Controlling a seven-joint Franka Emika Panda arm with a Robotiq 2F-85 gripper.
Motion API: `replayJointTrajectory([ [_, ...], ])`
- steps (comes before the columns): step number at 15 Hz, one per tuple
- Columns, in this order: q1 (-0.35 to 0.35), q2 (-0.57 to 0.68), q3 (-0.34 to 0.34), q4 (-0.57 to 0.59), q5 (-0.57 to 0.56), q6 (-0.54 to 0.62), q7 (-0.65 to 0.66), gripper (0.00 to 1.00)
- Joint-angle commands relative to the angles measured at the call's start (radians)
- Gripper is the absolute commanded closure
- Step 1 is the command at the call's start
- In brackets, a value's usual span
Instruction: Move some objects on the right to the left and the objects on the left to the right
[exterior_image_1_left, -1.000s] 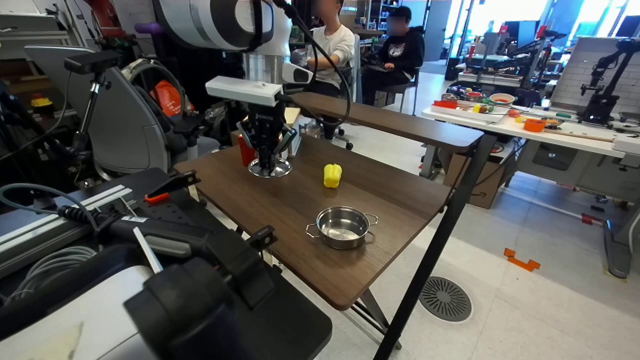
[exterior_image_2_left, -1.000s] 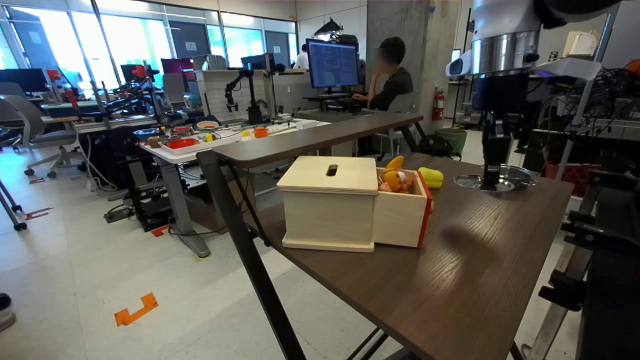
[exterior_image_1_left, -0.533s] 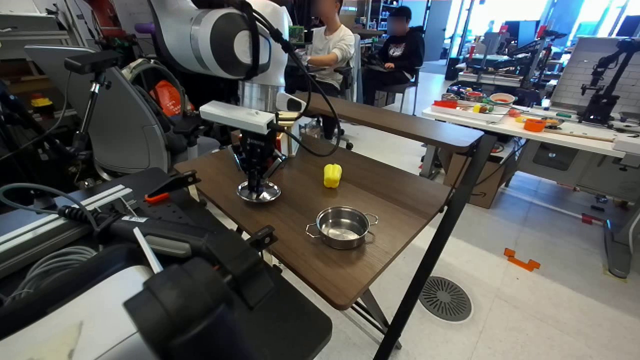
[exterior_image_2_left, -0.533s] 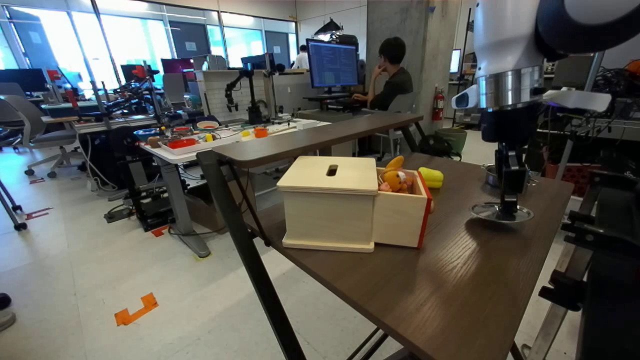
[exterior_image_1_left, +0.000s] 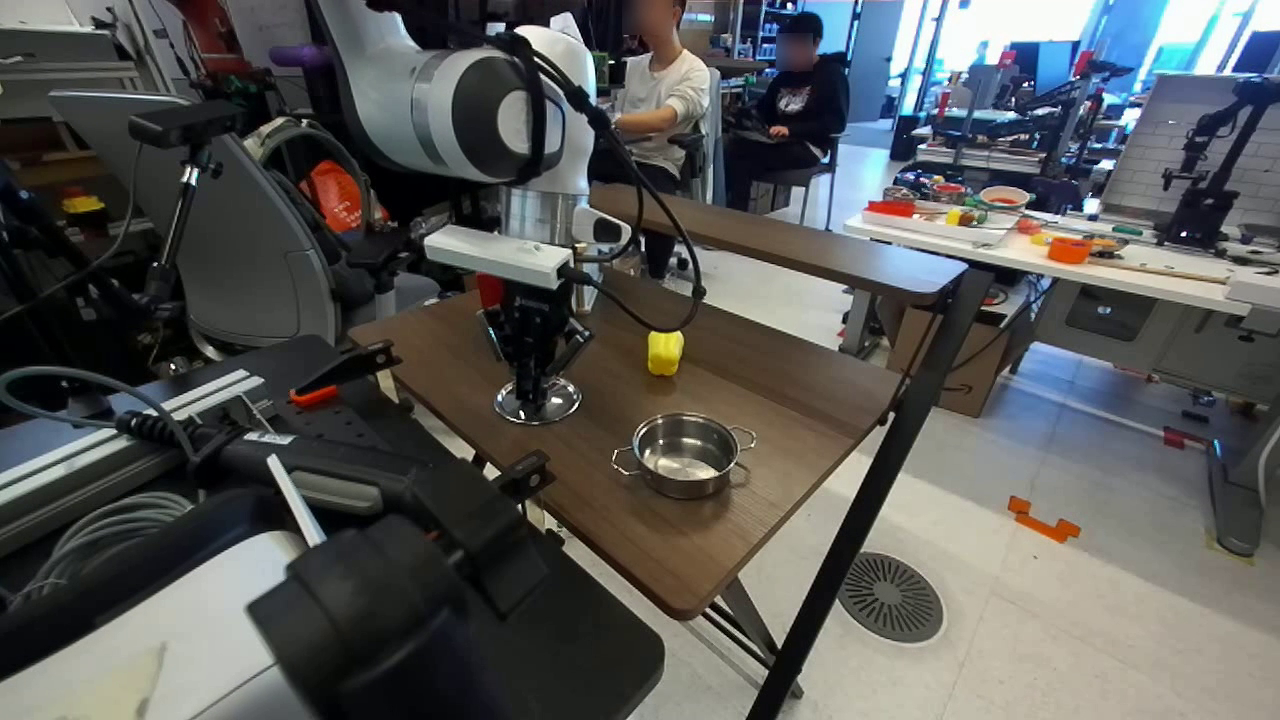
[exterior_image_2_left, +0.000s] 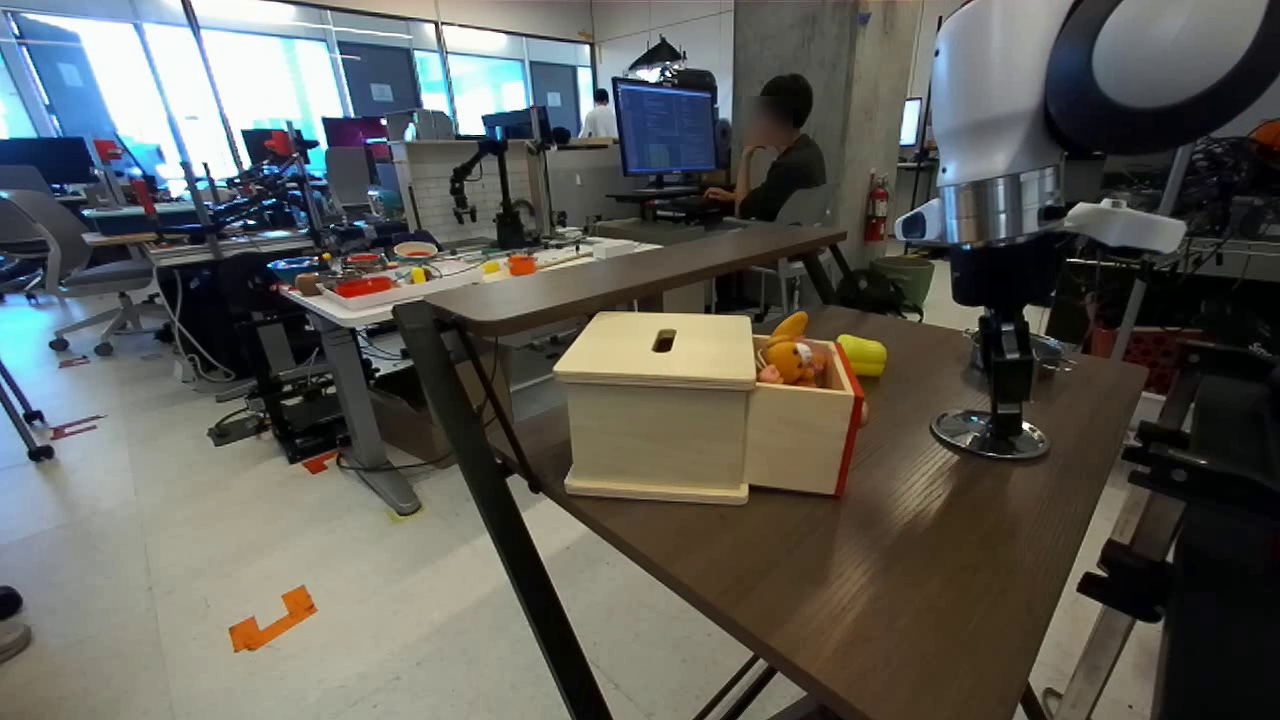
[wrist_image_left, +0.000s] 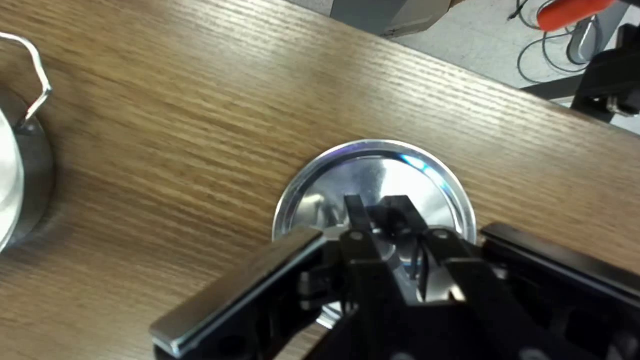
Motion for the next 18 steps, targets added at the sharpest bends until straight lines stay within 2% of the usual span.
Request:
replayJointTrajectory([
  [1,0.013,0.038,-0.021,0.047,-0.026,-0.001,0.026,0.95],
  [2,0.013,0.046,-0.022,0.054,-0.027,-0.008,0.026,0.93],
  [3,0.011,0.048,-0.02,0.058,-0.026,-0.017,0.023,0.57],
  [4,0.011,0.054,-0.019,0.064,-0.025,-0.021,0.021,0.57],
  [8,0.005,0.026,-0.006,0.048,-0.025,-0.021,-0.002,0.3],
  [12,-0.014,-0.113,0.018,-0.021,-0.007,-0.009,-0.02,0.0],
  [15,-0.007,-0.257,0.021,-0.065,-0.01,-0.011,-0.016,0.0],
  [18,0.005,-0.34,0.045,-0.055,-0.001,-0.016,-0.035,0.0],
])
